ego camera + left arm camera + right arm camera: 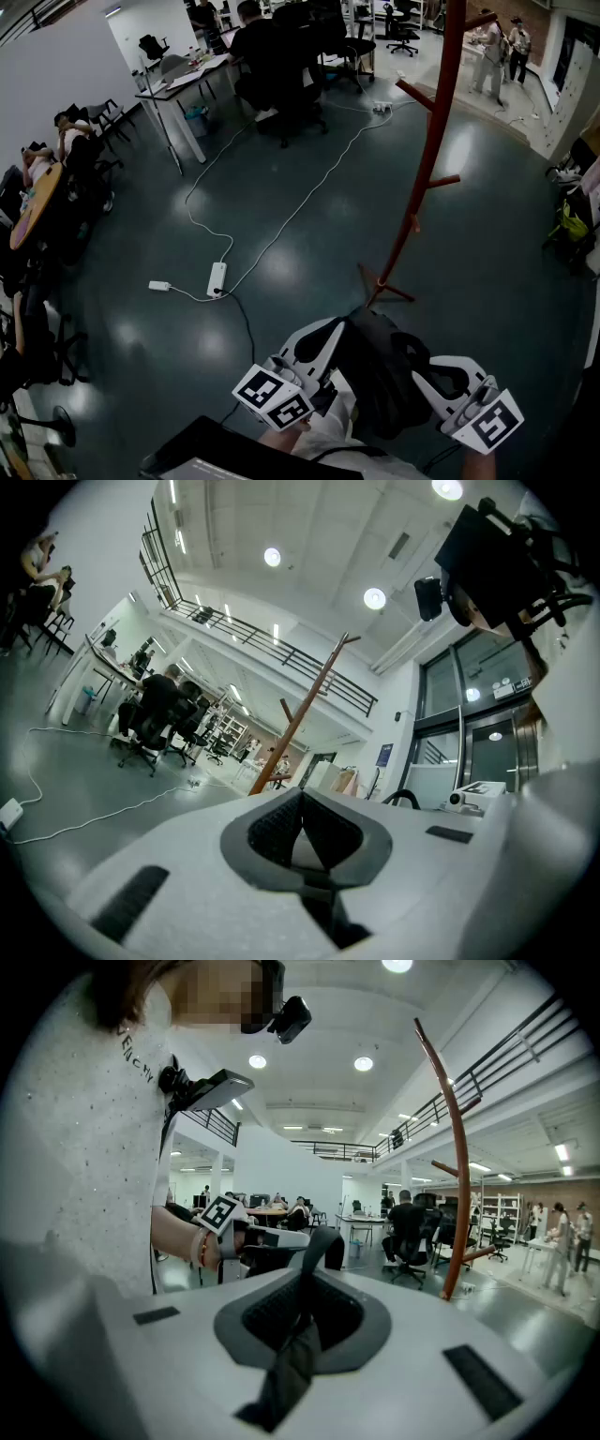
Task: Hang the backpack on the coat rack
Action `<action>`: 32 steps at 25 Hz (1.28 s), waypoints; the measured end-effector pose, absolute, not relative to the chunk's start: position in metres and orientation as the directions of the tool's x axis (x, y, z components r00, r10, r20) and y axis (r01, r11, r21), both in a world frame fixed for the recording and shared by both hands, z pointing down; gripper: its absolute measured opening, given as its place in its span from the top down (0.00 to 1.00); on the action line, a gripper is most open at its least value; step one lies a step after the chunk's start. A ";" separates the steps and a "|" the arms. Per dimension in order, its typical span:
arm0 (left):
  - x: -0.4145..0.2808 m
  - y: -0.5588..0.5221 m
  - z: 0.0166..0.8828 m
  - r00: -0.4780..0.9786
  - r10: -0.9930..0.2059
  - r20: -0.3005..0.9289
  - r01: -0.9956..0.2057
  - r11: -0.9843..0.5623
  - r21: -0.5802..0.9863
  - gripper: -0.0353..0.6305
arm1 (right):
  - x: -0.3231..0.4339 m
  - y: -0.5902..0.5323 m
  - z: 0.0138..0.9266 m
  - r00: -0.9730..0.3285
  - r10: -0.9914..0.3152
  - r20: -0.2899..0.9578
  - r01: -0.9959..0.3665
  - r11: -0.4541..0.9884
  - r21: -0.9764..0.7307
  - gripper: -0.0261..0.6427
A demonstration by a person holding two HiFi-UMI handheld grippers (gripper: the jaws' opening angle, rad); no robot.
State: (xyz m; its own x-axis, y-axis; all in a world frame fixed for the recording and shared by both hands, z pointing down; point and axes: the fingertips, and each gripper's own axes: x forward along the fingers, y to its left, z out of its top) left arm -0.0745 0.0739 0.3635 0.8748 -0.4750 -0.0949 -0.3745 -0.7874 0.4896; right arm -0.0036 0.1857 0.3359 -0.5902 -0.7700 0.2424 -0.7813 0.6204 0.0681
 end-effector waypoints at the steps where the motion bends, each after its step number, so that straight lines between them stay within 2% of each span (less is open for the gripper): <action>1: -0.068 0.069 0.366 0.877 -0.472 -0.093 -0.372 -0.788 0.491 0.93 | 0.004 0.179 0.340 -0.588 -0.769 0.249 -0.783 0.619 0.061 0.92; 19: 0.038 -0.064 0.398 0.876 -0.477 -0.075 -0.357 -0.744 0.565 0.93 | 0.086 0.027 0.392 -0.677 -0.629 0.382 -0.674 0.739 0.022 0.92; 24: 0.066 -0.089 0.398 0.872 -0.482 -0.083 -0.367 -0.757 0.540 0.93 | 0.109 -0.009 0.400 -0.673 -0.629 0.390 -0.682 0.731 0.004 0.92; 29: 0.103 -0.102 0.386 0.873 -0.483 -0.072 -0.413 -0.808 0.420 0.93 | 0.133 -0.042 0.412 -0.691 -0.610 0.388 -0.678 0.733 -0.055 0.92; 32: 0.111 -0.103 0.390 0.854 -0.517 -0.067 -0.436 -0.779 0.451 0.93 | 0.147 -0.054 0.425 -0.710 -0.586 0.390 -0.659 0.749 -0.073 0.92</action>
